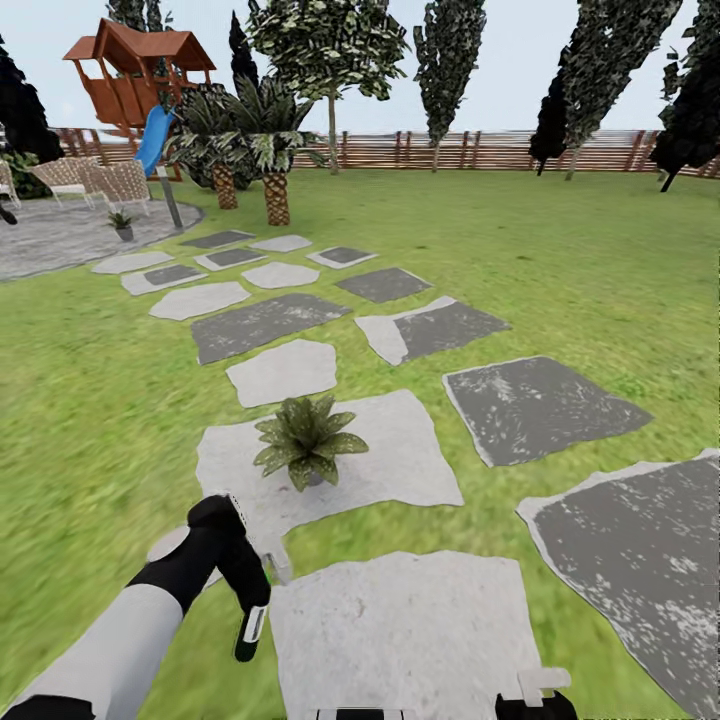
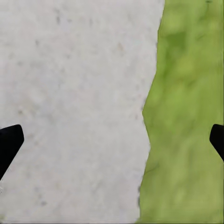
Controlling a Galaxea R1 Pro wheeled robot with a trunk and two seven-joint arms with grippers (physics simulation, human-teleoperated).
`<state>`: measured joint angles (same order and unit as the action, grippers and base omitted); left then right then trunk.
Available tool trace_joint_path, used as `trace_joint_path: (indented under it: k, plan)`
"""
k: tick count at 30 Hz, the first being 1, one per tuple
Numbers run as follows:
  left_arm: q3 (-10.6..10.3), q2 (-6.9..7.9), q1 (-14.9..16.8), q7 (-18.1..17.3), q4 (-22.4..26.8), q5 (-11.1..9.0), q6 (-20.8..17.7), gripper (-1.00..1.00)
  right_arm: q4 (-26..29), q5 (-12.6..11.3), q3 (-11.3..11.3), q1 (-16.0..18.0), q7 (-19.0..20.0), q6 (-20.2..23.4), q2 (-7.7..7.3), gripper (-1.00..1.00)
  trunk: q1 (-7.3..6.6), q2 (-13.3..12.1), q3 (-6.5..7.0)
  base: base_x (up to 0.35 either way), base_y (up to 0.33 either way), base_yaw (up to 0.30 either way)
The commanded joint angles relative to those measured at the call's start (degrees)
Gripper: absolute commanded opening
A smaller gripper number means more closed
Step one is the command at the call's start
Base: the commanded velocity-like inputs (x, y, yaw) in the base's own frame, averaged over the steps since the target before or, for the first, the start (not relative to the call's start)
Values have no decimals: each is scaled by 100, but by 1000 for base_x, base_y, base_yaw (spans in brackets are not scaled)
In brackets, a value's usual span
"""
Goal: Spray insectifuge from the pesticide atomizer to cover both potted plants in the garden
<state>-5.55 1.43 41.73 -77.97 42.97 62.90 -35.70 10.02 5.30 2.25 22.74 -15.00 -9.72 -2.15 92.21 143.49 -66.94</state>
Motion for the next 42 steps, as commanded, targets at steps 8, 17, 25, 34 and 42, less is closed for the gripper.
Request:
trace_joint_path:
  k: [8,17,25,34,42]
  plan:
    - [419,49,-518,1507,-68,-1144,1670,-100,1610,907,343,17,2139,37,-446,100,-2,2,-4,-17,-12,2]
    - [393,74,-467,1029,-22,-1172,2001,-100,3624,1845,347,35,5621,371,-549,100,-2,2,-4,0,0,0]
    - [350,-8,-472,812,-47,-1127,2523,-100,4545,1854,348,36,6725,1045,-536,-100,-2,2,-4,0,0,0]
    - [133,-43,-482,856,-27,-1129,2565,-100,4855,1807,355,38,6764,1072,-464,-100,-2,2,-4,0,0,0]
    - [-106,-383,-482,901,-8,-1132,2774,-100,4869,1800,355,38,6759,1074,-88,-100,-2,2,-4,0,0,0]
